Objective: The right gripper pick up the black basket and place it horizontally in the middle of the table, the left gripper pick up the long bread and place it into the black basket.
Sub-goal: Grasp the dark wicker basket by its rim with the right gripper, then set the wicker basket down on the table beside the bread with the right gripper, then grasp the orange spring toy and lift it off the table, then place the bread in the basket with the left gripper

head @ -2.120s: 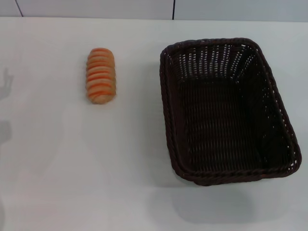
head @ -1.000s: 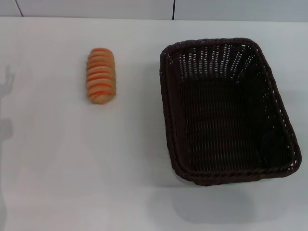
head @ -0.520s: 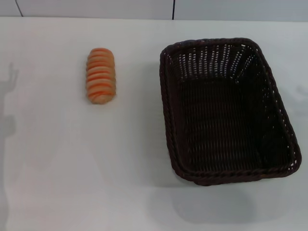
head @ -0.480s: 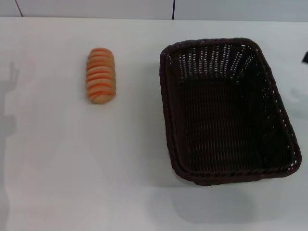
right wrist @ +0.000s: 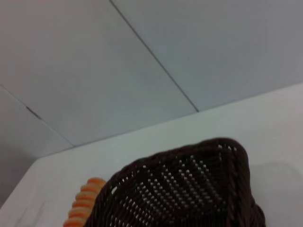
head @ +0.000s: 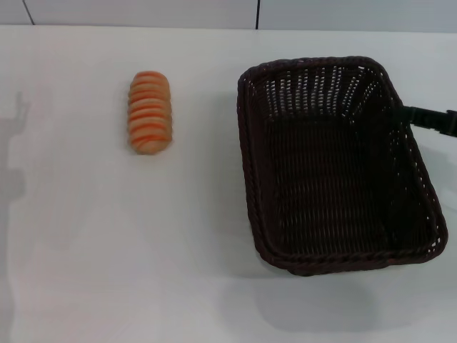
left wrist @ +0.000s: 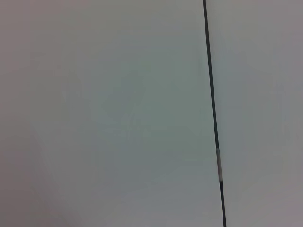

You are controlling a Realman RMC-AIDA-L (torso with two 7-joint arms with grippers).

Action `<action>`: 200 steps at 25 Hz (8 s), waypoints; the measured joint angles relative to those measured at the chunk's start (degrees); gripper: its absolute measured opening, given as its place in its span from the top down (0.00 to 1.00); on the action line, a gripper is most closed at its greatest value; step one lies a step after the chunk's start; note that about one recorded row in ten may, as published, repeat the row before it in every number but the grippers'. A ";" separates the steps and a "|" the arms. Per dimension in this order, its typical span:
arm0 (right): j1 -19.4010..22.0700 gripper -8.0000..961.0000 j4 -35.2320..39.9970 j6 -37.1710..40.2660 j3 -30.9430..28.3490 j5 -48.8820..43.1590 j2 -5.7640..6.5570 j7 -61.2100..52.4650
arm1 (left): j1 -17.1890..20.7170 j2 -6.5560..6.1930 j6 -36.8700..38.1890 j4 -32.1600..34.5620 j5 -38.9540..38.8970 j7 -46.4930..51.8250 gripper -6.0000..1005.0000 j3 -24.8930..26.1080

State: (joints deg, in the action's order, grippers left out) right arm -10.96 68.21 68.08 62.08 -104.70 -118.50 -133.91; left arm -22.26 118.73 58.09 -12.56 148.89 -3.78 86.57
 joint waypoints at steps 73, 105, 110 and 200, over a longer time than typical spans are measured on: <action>-35.56 0.80 1.69 3.49 30.07 -33.58 -0.35 17.66 | -0.05 0.27 -1.50 0.02 0.16 2.21 0.17 -0.14; -24.28 0.14 13.89 -15.56 31.73 -38.52 -0.84 6.35 | -0.47 0.09 -3.34 0.01 0.03 2.20 0.17 -0.70; -12.51 0.14 16.11 -40.96 29.13 -44.12 -0.78 -6.36 | -0.69 0.10 -3.46 -0.01 0.22 2.20 0.18 -0.71; 26.94 0.14 12.11 -90.16 42.67 -21.82 -0.59 -10.71 | -1.40 -0.67 -143.44 -65.82 -37.62 -54.08 0.61 24.50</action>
State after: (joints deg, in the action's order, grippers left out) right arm 15.98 80.32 -22.08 104.75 -126.52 -119.09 -144.63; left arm -23.66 118.06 -85.35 -78.38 111.28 -57.86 111.07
